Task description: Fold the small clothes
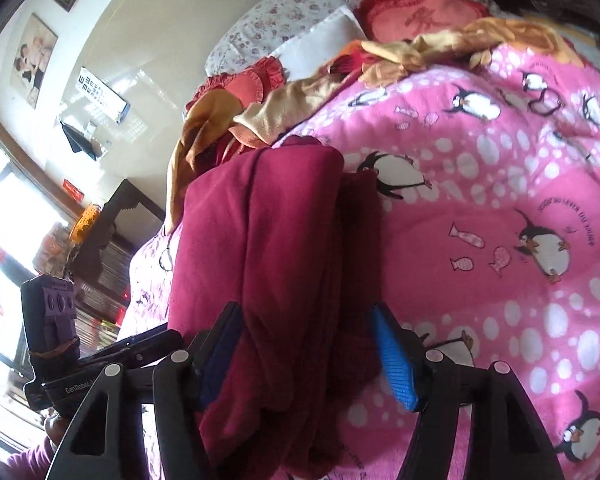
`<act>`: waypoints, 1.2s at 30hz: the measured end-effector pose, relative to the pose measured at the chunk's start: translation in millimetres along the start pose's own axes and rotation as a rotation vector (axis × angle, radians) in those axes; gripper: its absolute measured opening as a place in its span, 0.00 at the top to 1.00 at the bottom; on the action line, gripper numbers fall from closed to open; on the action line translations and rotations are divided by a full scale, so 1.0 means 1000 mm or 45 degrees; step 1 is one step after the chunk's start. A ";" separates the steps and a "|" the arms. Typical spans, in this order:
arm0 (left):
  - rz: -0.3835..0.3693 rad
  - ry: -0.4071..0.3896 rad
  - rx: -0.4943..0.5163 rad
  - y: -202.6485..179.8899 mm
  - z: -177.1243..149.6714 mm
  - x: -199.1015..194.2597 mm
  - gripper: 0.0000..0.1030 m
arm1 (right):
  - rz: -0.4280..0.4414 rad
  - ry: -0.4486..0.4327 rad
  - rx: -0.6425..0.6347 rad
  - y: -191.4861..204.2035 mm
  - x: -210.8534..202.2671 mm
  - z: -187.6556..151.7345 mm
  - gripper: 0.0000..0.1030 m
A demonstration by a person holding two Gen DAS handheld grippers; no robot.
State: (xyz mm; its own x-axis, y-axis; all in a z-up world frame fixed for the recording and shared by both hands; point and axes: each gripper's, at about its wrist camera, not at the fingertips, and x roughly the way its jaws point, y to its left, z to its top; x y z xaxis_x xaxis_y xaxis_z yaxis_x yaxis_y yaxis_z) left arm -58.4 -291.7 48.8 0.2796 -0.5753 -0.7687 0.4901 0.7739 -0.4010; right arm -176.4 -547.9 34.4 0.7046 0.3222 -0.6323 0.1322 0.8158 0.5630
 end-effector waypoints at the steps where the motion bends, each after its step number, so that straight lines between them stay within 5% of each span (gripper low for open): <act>1: -0.017 0.000 -0.004 0.001 0.001 0.002 0.35 | 0.011 0.003 -0.001 -0.002 0.004 0.001 0.38; 7: -0.101 0.018 -0.031 0.010 0.004 0.015 0.29 | 0.041 0.004 0.022 -0.018 0.020 0.008 0.26; 14: -0.170 0.053 -0.067 0.015 0.005 0.029 0.22 | 0.164 0.033 0.046 -0.020 0.031 0.009 0.25; 19: -0.190 0.085 -0.056 0.014 0.006 0.034 0.25 | 0.162 0.067 0.008 -0.015 0.035 0.009 0.48; 23: -0.188 0.048 -0.025 0.010 0.008 0.018 0.45 | 0.183 0.052 0.011 -0.005 0.025 0.010 0.63; 29: -0.166 0.050 0.001 0.015 0.002 -0.031 0.48 | 0.305 0.059 0.056 0.021 0.005 0.008 0.65; 36: -0.035 0.172 -0.063 0.041 -0.039 -0.069 0.48 | 0.332 0.193 0.025 0.062 0.018 -0.025 0.64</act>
State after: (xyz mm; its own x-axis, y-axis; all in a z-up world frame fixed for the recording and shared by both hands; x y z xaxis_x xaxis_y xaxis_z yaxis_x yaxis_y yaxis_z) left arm -89.8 -209.9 65.7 0.1509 -0.5584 -0.8157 0.4538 0.7722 -0.4447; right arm -172.8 -479.2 44.2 0.6044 0.5891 -0.5363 -0.0250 0.6869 0.7264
